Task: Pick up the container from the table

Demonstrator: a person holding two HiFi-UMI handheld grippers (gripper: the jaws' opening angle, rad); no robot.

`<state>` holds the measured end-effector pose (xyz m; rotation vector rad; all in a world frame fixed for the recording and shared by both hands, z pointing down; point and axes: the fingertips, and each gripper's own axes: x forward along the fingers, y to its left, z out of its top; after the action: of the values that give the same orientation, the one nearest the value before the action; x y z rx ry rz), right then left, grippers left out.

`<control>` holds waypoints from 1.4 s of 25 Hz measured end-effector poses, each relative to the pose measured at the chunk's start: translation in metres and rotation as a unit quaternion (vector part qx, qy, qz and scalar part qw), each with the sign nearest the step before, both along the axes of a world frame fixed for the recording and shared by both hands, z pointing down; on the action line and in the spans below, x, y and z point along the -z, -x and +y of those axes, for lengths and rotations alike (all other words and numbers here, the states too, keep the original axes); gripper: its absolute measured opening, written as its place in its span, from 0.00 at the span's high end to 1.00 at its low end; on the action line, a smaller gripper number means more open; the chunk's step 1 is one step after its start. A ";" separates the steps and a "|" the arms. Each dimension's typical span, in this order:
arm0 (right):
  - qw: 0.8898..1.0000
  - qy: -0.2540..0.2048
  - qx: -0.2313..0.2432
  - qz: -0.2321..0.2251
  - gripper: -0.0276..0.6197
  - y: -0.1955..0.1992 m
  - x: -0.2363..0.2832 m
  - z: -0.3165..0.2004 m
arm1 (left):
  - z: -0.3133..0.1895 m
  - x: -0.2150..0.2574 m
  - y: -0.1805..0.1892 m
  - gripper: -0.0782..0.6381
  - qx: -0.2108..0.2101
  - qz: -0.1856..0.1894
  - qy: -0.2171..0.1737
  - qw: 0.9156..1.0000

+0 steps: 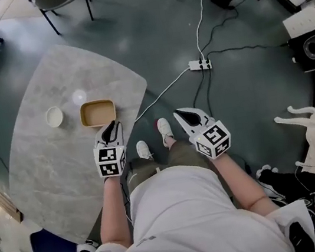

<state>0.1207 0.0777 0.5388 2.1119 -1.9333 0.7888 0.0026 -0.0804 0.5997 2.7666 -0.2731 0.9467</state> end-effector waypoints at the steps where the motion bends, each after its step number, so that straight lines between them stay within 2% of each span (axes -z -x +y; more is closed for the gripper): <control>1: 1.000 0.003 0.007 -0.001 0.94 -0.004 -0.004 -0.005 | -0.004 -0.008 0.000 0.81 0.010 -0.006 0.002 1.000; 8: 0.999 0.023 0.043 0.001 0.94 -0.028 -0.024 -0.025 | -0.024 -0.060 -0.004 0.76 0.059 -0.044 0.018 0.997; 15: 0.997 0.043 0.064 0.004 0.94 -0.052 -0.036 -0.036 | -0.039 -0.108 -0.017 0.70 0.073 -0.090 0.025 0.993; 21: 0.995 0.056 0.077 0.004 0.94 -0.064 -0.042 -0.035 | -0.043 -0.139 -0.014 0.68 0.090 -0.132 0.019 0.987; 29: 0.992 0.066 0.105 0.006 0.94 -0.084 -0.048 -0.035 | -0.044 -0.166 -0.008 0.68 0.115 -0.187 -0.002 0.976; 34: 0.991 0.065 0.119 0.005 0.94 -0.090 -0.050 -0.040 | -0.049 -0.167 -0.006 0.74 0.131 -0.197 -0.014 0.971; 35: 0.990 0.064 0.122 0.004 0.94 -0.090 -0.050 -0.040 | -0.048 -0.167 -0.007 0.78 0.133 -0.198 -0.017 0.971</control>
<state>0.2111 0.0377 0.5890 1.7605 -2.0265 0.8265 0.0092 -0.1288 0.7663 2.4601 -0.7052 1.4168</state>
